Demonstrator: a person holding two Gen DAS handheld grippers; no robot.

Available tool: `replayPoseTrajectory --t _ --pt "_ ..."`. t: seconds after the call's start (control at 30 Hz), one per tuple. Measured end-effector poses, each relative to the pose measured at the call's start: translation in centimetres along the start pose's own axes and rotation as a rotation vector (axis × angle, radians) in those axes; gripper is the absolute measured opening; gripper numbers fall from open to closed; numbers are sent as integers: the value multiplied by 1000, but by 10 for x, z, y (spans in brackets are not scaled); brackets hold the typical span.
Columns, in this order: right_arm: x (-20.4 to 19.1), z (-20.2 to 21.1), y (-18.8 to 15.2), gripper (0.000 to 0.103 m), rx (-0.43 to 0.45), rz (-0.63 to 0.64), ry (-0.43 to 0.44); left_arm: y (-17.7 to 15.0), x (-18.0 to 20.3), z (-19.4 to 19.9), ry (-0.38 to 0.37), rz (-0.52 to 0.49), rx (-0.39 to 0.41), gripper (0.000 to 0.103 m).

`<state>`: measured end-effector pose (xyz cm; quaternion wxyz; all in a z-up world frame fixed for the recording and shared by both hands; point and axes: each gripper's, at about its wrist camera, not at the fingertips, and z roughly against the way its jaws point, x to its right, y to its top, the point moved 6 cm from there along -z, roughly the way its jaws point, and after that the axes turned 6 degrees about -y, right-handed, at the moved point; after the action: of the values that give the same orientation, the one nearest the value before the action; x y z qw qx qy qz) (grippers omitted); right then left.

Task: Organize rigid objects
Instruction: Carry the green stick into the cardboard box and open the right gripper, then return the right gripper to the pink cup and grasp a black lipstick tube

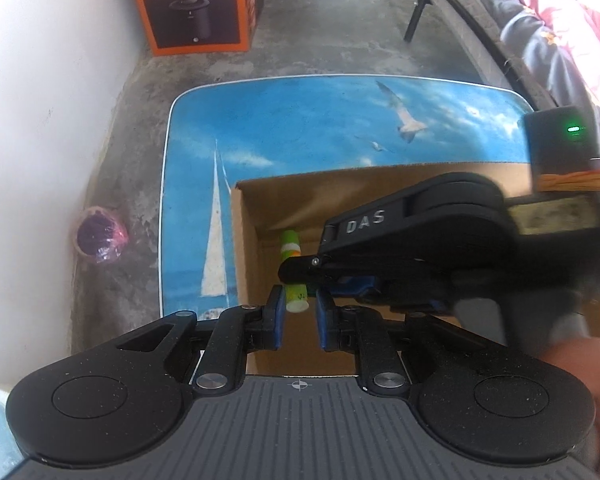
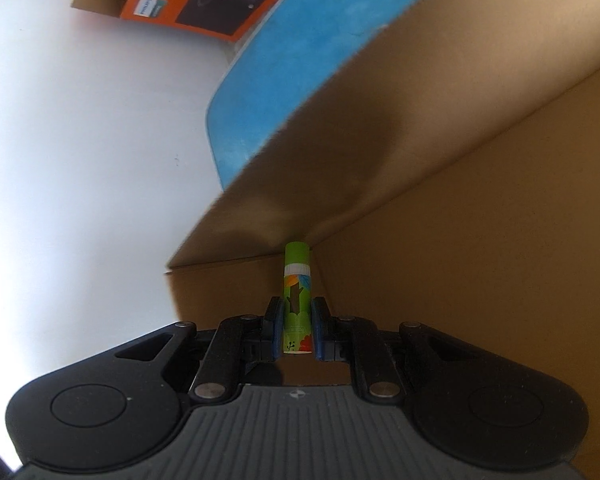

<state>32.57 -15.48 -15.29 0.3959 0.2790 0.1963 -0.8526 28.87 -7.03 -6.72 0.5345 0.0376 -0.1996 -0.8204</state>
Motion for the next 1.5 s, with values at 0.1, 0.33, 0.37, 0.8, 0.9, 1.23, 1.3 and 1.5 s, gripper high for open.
replayPoseTrajectory --t 0.1,0.33,0.37,0.8,0.9,1.23,1.3,1.5 --pt "2 -8 2 16 -4 -3 -6 -4 -2 7 -20 15 6 18" --pt "-12 1 -15 19 -21 34 -27 -13 0 36 -68 53 51 23" --pt "-14 5 -15 19 -17 39 -20 -16 2 41 -72 56 58 25" --pt "-34 193 -86 21 139 66 194 -55 12 129 -236 115 164 34" --pt "-22 237 -119 21 197 89 185 -65 13 145 -292 145 162 35" --pt "79 222 -224 21 106 -124 -14 -129 32 128 -343 204 21 36" --pt "102 203 -237 22 74 -193 -59 -143 43 110 -293 152 -18 36" --pt "132 168 -243 22 46 -276 -102 -188 78 62 -236 -33 -133 36"
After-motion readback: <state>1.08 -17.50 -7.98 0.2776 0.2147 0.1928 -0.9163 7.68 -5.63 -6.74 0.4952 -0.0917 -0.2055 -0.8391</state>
